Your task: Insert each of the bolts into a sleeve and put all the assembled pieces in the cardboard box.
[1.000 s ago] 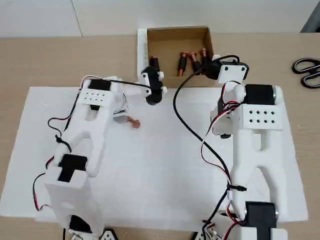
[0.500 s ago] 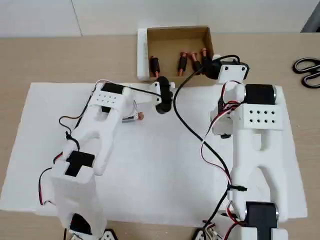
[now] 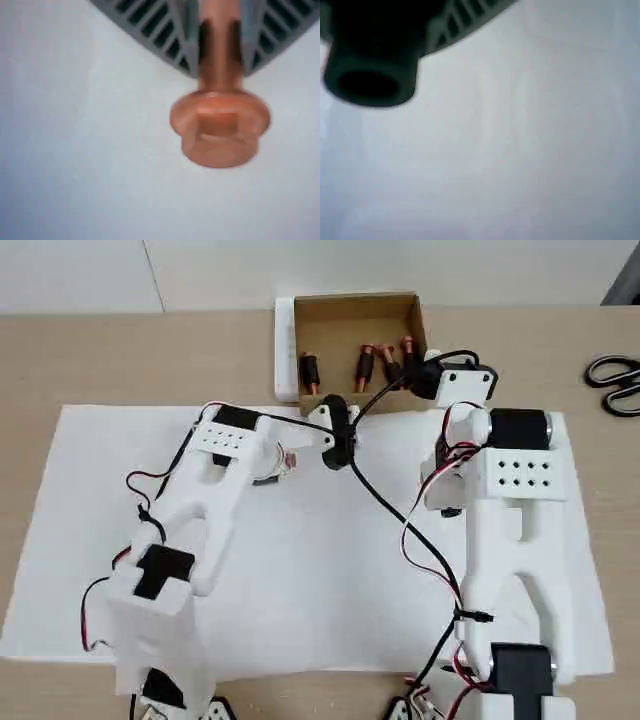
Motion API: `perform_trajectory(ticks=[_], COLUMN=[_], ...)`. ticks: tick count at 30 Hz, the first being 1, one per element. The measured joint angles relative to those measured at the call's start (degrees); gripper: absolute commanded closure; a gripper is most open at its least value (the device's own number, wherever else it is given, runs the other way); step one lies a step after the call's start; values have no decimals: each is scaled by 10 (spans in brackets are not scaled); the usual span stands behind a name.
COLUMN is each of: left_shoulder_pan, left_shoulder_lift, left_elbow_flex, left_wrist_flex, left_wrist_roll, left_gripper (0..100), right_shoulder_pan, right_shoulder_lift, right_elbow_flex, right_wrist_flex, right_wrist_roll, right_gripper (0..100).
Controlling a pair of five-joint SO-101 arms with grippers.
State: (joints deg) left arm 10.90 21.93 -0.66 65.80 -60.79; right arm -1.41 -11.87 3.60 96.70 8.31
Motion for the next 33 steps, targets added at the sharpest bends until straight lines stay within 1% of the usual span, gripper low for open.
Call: perform_trajectory(ticks=[6,8,11,16,18,21,23,27,30,33], left_shoulder_pan=[3,3,3,3,3,3,3,-12,-13,-14], left_shoulder_lift=[-82,-106,-147,-222,-252,-298,-323,-357,-389,-425], left_elbow_flex=[0,0,0,0,0,0,0,0,0,12], left_wrist_flex=[52,66,83,86,87,88,100,145,179,193], left_wrist_roll=[60,92,174,371,436,496,506,520,583,657], left_gripper=[994,994,994,994,994,994,994,994,994,994], right_shoulder_pan=[0,-1,-1,-1,-1,-18,-34,-59,-73,-74], right_shoulder_lift=[0,0,0,0,0,-1,-14,-90,-186,-295], right_elbow_flex=[0,0,0,0,0,0,16,84,155,227], right_wrist_flex=[0,0,0,0,0,0,-14,-59,-105,-157], right_wrist_roll=[0,0,0,0,0,0,0,-17,-19,-21], right_gripper=[995,995,994,991,991,991,991,991,991,994])
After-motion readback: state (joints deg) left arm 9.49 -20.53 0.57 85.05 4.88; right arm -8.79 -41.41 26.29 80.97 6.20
